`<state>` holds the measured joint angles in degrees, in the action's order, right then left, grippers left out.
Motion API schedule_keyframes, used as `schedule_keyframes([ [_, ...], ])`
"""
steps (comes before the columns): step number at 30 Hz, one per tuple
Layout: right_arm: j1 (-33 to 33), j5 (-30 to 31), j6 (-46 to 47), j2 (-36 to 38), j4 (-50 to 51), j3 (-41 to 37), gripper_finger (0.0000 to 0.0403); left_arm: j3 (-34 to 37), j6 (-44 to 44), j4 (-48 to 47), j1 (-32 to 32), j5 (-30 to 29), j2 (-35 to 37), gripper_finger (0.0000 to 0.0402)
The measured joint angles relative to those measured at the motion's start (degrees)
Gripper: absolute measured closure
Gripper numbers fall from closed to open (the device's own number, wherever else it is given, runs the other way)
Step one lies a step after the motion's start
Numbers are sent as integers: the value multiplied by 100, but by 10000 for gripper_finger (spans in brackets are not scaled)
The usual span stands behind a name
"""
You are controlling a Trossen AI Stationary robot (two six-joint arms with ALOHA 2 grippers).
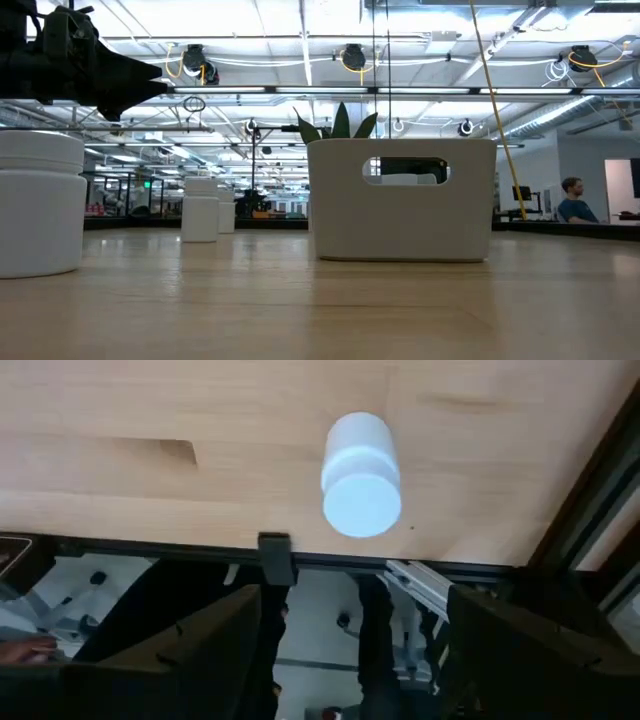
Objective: Pick and place pill bottles into a basket
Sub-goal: Put the white pill bottle into the gray bin
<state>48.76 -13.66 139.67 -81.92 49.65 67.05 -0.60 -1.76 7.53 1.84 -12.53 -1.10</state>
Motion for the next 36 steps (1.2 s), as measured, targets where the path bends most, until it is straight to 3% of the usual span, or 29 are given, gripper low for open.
schedule_keyframes([
  [28, 161, 314, -179, -862, 294, 4, 90, -1, 0, 0, 1, -1, 0, 190],
  [36, 214, 141, -283, -1194, -133, 4, 90, -2, 0, 0, -1, -1, -1, 190],
])
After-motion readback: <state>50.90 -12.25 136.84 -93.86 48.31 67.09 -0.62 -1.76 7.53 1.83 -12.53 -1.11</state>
